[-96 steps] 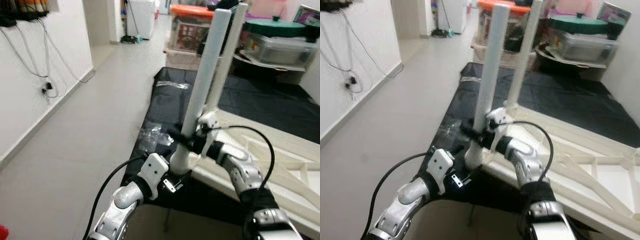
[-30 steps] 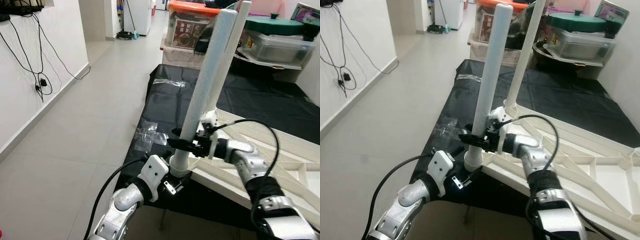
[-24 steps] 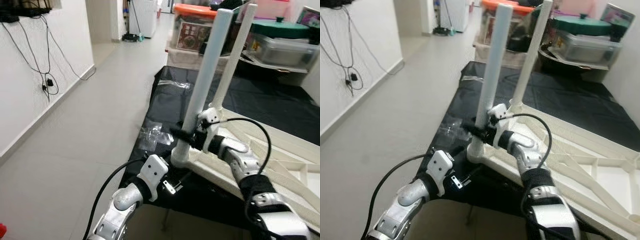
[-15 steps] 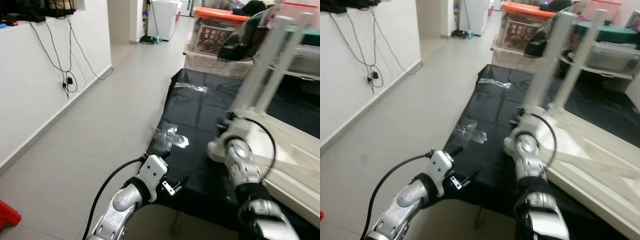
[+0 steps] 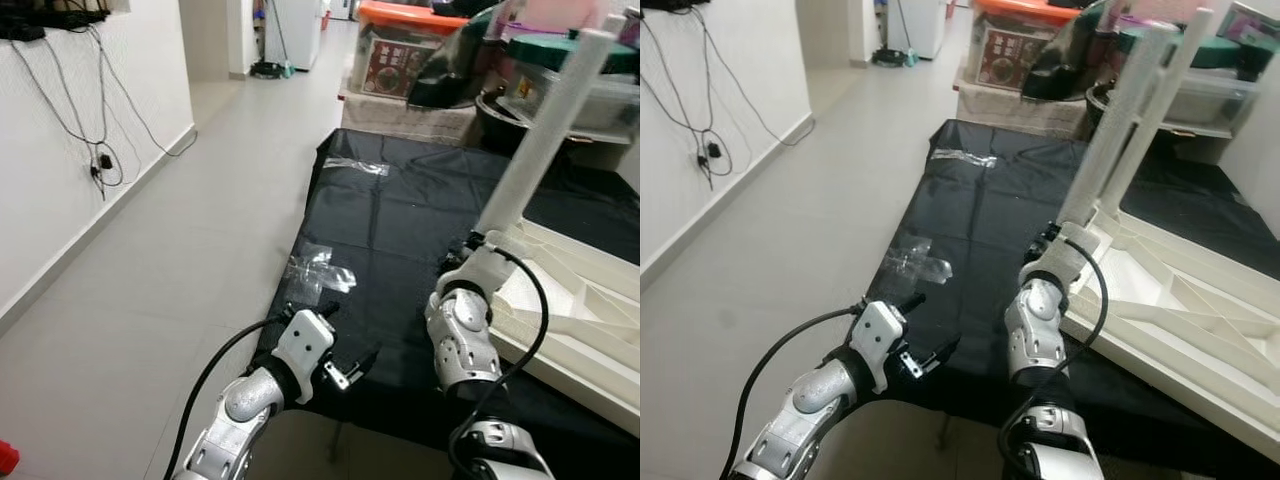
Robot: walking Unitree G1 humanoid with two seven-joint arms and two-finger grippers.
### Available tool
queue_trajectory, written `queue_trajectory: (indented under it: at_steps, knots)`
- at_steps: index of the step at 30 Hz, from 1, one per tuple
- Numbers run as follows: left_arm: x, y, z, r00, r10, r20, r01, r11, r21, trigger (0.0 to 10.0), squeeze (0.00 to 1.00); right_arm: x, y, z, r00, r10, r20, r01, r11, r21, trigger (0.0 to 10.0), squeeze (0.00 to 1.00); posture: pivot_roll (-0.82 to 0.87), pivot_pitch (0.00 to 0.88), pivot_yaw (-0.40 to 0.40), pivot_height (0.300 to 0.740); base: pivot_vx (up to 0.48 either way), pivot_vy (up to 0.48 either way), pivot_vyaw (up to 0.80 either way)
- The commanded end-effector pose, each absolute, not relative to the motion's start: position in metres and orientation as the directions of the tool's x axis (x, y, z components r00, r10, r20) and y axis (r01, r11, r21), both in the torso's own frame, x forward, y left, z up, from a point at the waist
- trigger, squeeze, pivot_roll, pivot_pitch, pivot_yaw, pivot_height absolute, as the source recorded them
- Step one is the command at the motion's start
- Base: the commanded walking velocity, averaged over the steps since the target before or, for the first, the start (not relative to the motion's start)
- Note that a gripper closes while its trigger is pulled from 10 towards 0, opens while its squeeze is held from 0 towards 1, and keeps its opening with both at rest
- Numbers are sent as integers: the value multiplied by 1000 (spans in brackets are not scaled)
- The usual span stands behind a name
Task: Building children table
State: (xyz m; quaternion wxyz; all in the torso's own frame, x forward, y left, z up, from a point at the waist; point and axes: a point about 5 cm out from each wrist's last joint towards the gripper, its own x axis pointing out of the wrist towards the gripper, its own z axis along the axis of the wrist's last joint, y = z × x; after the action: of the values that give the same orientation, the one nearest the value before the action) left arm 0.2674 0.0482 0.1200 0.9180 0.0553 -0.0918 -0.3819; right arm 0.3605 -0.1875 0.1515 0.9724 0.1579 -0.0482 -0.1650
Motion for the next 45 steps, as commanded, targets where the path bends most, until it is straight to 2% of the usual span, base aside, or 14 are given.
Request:
queue_trajectory:
  at_steps: [1,5,9,13,18,21,22,23,24,30,33,34,38,45]
  knots:
    - [269,46,120,684,-720,119,700,693,173,10000,0,363,-180,153,977,-199,75,161,923,349,10000,0,130,0,-103,740,0,0,0]
    - [269,44,121,681,-722,120,702,691,173,10000,0,361,-170,152,952,296,80,-306,906,293,10000,0,123,0,-100,740,0,0,0]
    - [269,43,121,680,-723,120,703,690,173,10000,0,359,-169,152,915,394,84,-401,869,290,10000,0,123,0,-100,740,0,0,0]
    - [268,42,122,679,-724,124,703,689,176,10000,0,342,-152,158,576,817,30,-809,565,163,10000,0,128,0,-104,740,0,0,0]
    - [267,41,122,679,-723,126,702,690,178,10000,0,349,-145,156,496,867,-52,-858,498,128,10000,0,141,0,-111,740,0,0,0]
    - [267,42,122,680,-722,127,701,691,179,10000,0,352,-139,154,446,888,-108,-883,457,111,8980,0,145,0,-112,740,0,0,0]
    - [266,42,122,680,-722,127,701,691,179,10000,0,353,-138,153,449,886,-121,-882,461,101,2980,0,145,0,-112,740,0,0,0]
    - [266,42,122,680,-722,127,701,691,179,10000,0,353,-138,153,449,886,-121,-882,461,101,2980,0,145,0,-112,740,0,0,0]
    - [266,42,122,680,-722,127,700,691,178,10000,0,357,-137,153,480,868,-126,-866,492,92,0,0,145,0,-112,740,0,0,0]
    - [265,43,122,682,-721,126,700,692,175,10000,0,364,-142,154,632,769,-101,-768,638,52,0,0,144,0,-113,740,0,0,0]
    - [264,44,121,683,-720,124,700,693,173,10000,0,378,-157,158,843,536,-49,-532,843,77,0,0,144,0,-113,740,0,0,0]
    - [264,45,121,684,-720,122,700,694,171,10000,0,385,-181,157,982,178,-59,-170,979,114,0,0,138,0,-111,740,0,0,0]
    - [265,45,120,683,-721,118,701,692,170,10000,0,371,-213,149,938,-336,-83,345,929,133,0,0,130,0,-104,740,0,0,0]
    - [265,45,119,682,-722,115,703,690,172,10000,0,352,-213,139,824,-555,-115,566,804,181,0,0,137,0,-107,740,0,0,0]
